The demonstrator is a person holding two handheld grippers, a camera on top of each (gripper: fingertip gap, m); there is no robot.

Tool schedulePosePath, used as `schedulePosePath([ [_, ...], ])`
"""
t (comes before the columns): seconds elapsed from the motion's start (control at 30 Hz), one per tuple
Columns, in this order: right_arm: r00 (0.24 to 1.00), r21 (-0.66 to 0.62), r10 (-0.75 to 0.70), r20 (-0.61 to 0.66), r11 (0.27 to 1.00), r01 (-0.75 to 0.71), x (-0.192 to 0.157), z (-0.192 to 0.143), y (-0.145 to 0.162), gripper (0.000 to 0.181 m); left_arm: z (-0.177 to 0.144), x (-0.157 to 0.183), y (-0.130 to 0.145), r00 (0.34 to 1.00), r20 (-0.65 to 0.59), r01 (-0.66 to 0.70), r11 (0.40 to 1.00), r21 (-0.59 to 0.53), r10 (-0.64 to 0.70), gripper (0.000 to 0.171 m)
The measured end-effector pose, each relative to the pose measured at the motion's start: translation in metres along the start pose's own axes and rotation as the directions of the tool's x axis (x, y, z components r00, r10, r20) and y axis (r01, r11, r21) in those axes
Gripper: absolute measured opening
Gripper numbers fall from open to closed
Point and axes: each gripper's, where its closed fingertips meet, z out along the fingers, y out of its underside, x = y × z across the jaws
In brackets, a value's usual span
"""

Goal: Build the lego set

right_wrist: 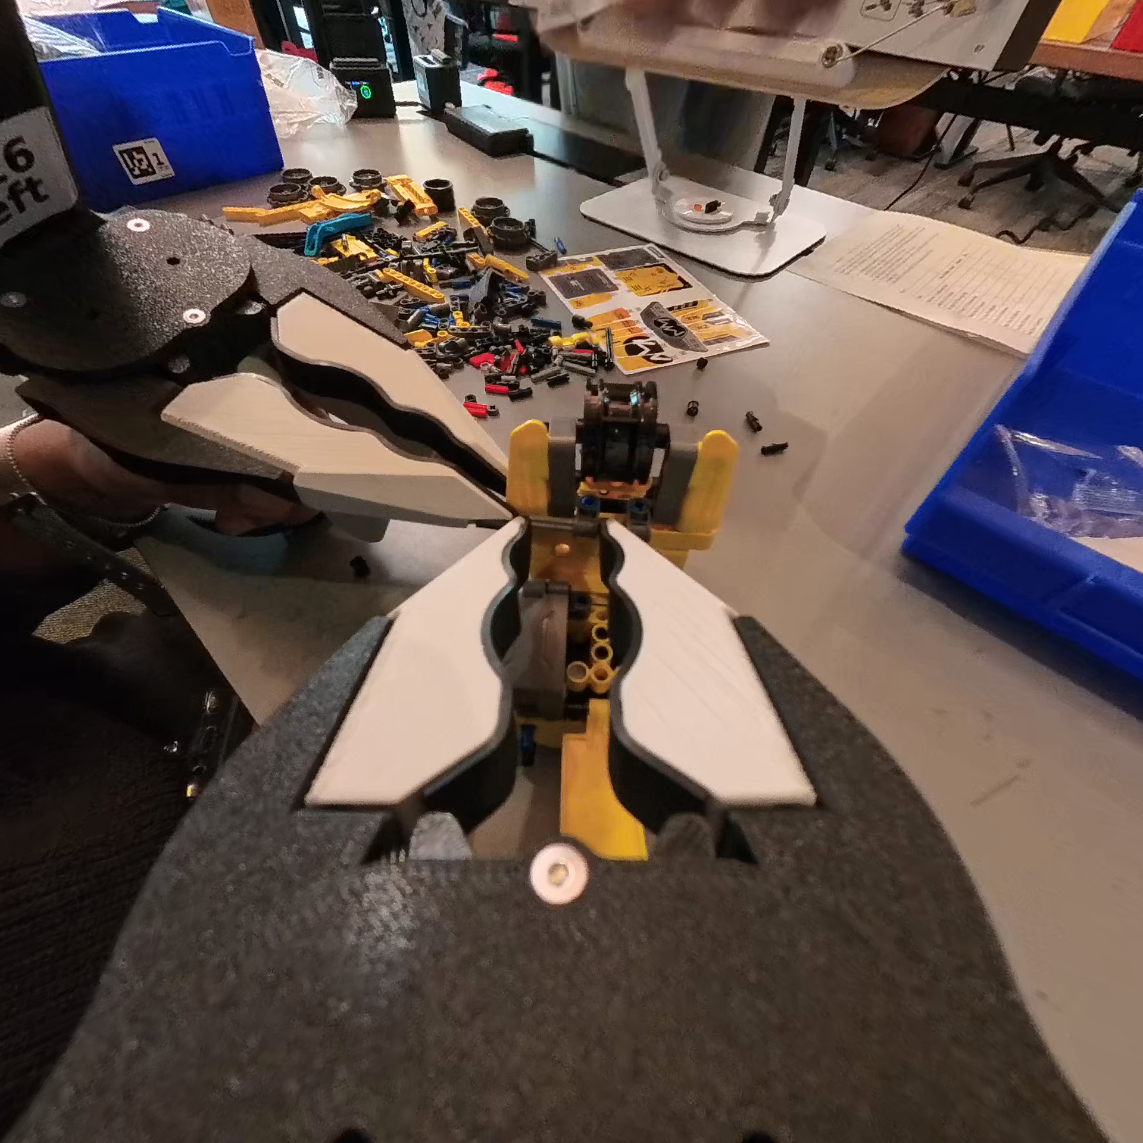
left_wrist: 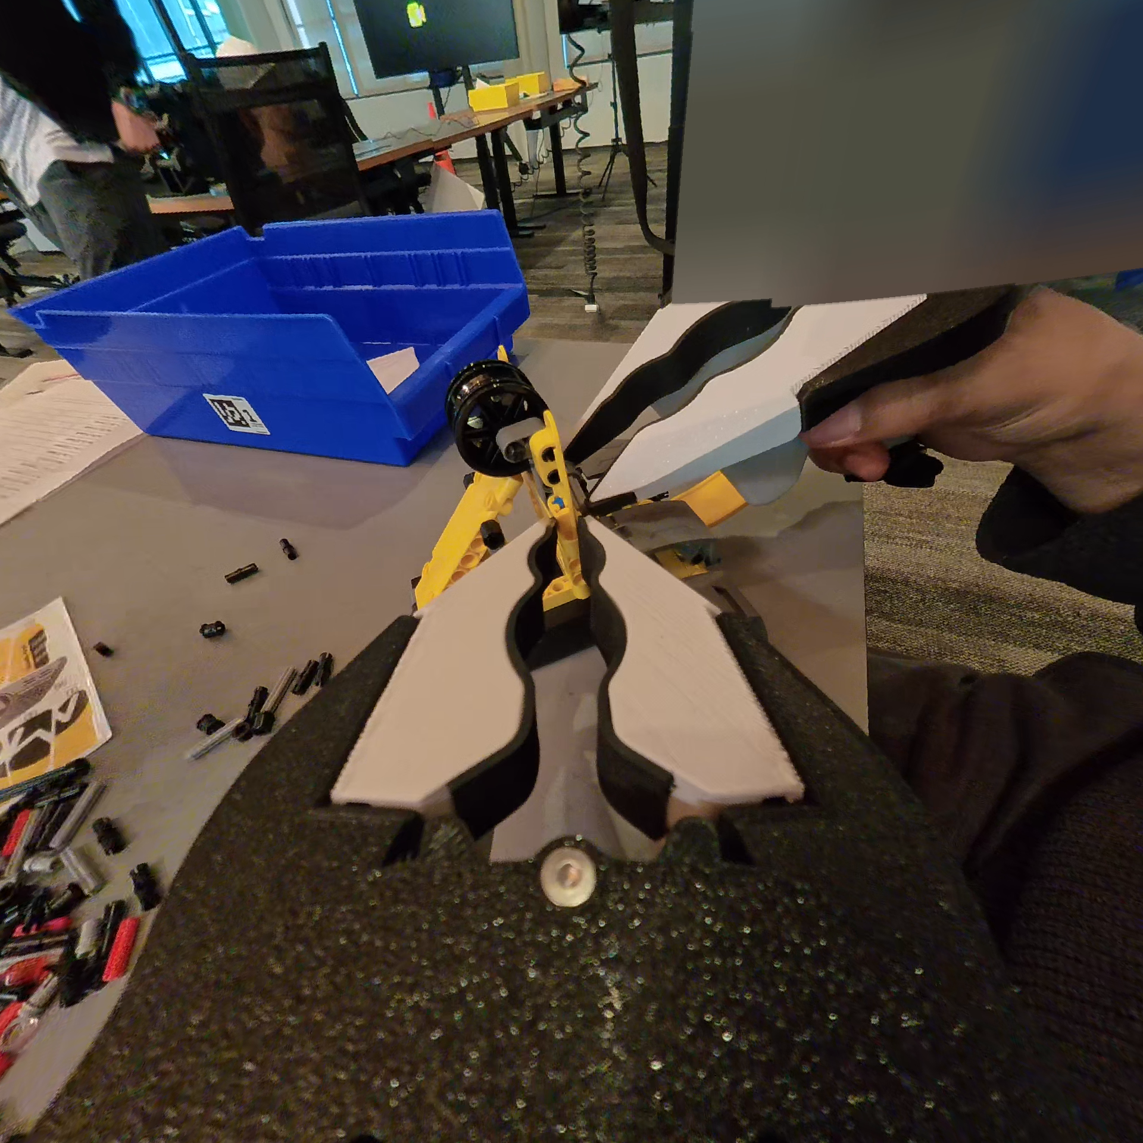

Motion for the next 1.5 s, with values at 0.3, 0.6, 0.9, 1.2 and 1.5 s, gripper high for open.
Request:
schedulePosePath([
  [0.3,0.998,0.001,-0.044,-0.033,0.999,0.045,0.0051,-0.0024,0.0006,0.007,0.0001,0.0005,-0.0001,1.0,0.002,-0.005,1.0,0.0,0.005,0.006],
  [0.6,0.999,0.004,0.011,0.034,1.0,-0.011,-0.0043,-0.0007,-0.0001,0.03,0.0002,0.0005,-0.0001,1.0,-0.007,0.005,1.0,0.001,-0.005,0.006],
  [0.9,1.0,0.002,-0.026,0.004,1.0,0.026,-0.003,-0.0011,-0.0013,0.025,0.0001,0.0005,-0.0001,1.0,-0.007,0.005,1.0,0.0,-0.005,0.006],
  [1.2,0.999,0.009,-0.034,-0.002,0.999,0.034,-0.0016,-0.001,-0.0003,0.022,-0.0004,0.002,-0.0001,1.0,-0.021,0.006,1.0,0.002,-0.006,0.005],
  [1.5,0.999,0.029,-0.024,0.028,0.999,0.024,-0.0011,-0.0008,0.0006,0.023,-0.0004,0.0022,-0.0001,0.999,-0.03,0.013,1.0,0.002,-0.013,0.005],
])
